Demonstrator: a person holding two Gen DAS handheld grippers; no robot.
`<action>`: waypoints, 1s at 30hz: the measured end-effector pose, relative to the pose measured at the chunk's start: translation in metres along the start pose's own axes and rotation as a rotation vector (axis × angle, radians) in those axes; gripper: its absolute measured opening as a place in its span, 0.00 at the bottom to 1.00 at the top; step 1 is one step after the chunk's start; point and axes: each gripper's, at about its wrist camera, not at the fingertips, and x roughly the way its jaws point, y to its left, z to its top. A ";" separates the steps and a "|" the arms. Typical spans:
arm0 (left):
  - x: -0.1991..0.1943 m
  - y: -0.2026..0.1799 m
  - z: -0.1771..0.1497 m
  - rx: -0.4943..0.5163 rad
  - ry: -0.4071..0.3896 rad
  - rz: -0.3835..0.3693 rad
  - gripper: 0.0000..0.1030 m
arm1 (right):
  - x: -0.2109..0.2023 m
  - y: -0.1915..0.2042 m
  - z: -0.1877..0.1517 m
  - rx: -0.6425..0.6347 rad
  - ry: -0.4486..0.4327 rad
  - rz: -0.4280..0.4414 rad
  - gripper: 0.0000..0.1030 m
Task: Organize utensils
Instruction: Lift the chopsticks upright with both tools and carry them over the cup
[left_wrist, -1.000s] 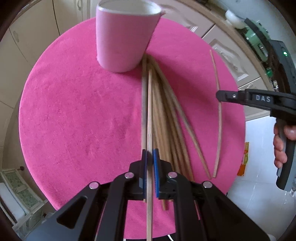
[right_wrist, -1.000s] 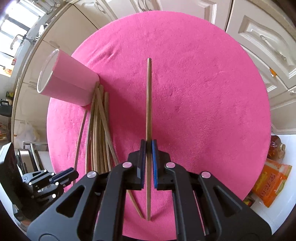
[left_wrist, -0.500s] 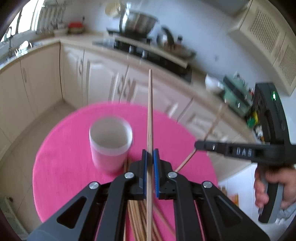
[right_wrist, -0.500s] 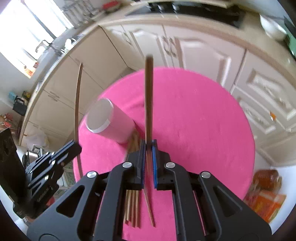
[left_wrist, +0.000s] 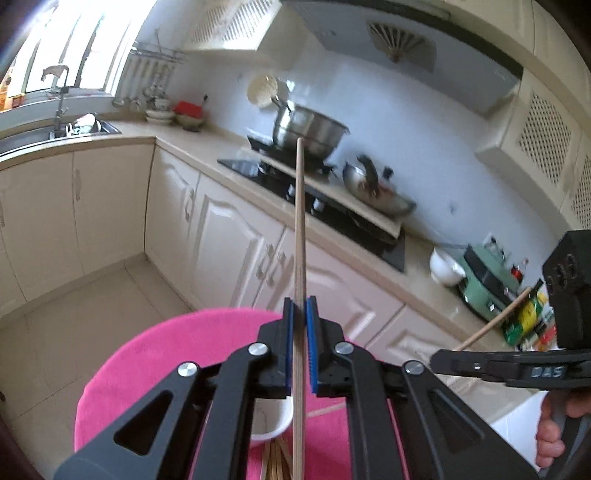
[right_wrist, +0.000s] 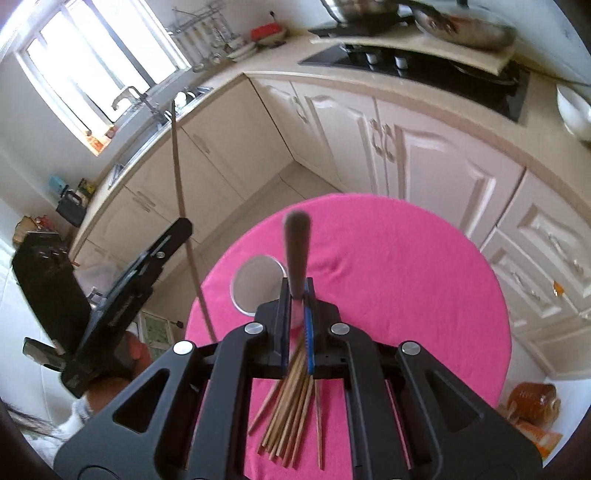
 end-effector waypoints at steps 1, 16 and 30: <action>0.001 0.000 0.005 -0.003 -0.021 0.006 0.06 | -0.003 0.003 0.005 -0.011 -0.006 0.002 0.06; 0.041 0.024 0.002 -0.005 -0.117 0.090 0.06 | 0.020 0.037 0.035 -0.129 0.047 0.022 0.06; 0.047 0.039 -0.048 0.000 -0.009 0.142 0.06 | 0.079 0.039 0.010 -0.115 0.157 0.021 0.06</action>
